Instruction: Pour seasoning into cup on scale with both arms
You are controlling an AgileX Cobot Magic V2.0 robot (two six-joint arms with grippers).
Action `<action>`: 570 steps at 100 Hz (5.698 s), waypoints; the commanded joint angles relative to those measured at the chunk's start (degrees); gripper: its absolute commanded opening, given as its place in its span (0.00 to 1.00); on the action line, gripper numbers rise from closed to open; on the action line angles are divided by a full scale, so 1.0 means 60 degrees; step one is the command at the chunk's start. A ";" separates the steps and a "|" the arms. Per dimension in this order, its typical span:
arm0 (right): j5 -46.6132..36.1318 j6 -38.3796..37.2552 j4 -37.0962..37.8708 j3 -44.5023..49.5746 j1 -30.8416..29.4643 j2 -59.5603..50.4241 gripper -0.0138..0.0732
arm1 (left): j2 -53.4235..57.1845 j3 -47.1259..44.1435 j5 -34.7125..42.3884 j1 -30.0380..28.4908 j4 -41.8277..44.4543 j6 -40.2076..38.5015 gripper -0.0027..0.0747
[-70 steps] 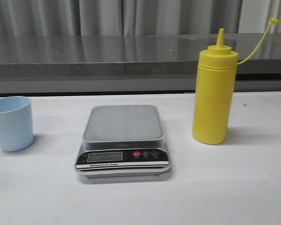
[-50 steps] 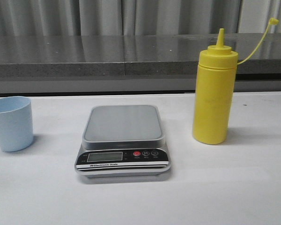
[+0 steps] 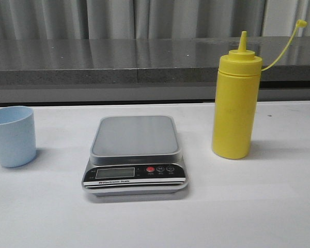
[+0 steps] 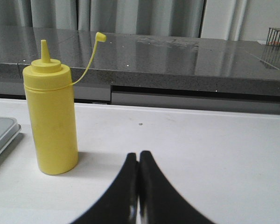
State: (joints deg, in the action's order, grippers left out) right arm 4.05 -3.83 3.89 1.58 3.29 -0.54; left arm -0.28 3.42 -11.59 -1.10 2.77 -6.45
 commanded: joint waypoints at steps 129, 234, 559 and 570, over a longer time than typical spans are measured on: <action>-0.0737 0.0028 0.0066 -0.0208 -0.0082 -0.0206 0.08 | -1.1904 0.8297 -0.3485 0.0014 -0.0618 0.0212 0.02; -0.0737 0.0028 0.0066 -0.0208 -0.0082 -0.0206 0.08 | -1.4138 0.9780 -0.3096 0.0880 -0.1989 0.1533 0.74; -0.0739 0.0028 0.0066 -0.0208 -0.0082 -0.0206 0.08 | -1.8207 1.5341 -0.6246 0.4794 -0.1900 0.1698 0.47; -0.0739 0.0028 0.0066 -0.0208 -0.0082 -0.0206 0.08 | -1.8207 1.5341 -0.6246 0.4794 -0.1900 0.1681 0.64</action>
State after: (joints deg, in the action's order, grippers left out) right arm 4.16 -3.83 3.89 1.58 3.29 -0.54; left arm -112.27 93.56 -51.07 27.15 -7.80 4.00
